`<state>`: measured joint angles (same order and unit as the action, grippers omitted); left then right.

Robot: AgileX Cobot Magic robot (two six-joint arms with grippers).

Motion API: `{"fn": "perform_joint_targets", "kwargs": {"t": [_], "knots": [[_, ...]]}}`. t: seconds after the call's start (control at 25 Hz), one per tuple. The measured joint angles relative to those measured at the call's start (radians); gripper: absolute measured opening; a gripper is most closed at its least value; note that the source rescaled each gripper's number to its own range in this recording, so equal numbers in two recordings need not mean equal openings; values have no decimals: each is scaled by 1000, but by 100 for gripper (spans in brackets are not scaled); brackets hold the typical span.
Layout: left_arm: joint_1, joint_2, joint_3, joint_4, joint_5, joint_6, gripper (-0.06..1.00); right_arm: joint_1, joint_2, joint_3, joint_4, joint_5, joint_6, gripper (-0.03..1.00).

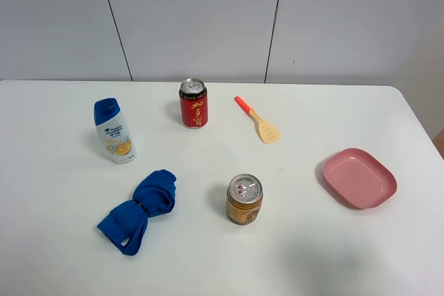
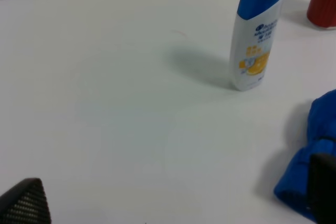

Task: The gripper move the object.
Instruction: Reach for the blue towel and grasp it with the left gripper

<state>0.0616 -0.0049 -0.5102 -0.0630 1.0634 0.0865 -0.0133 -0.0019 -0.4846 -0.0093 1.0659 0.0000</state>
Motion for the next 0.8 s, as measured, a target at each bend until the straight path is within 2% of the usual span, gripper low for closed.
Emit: {"fn": "perform_joint_targets", "kwargs": {"t": [0.8], "knots": [[0,0,0,-3,0,0,100,0,0,0,0,0,0,100]]}}
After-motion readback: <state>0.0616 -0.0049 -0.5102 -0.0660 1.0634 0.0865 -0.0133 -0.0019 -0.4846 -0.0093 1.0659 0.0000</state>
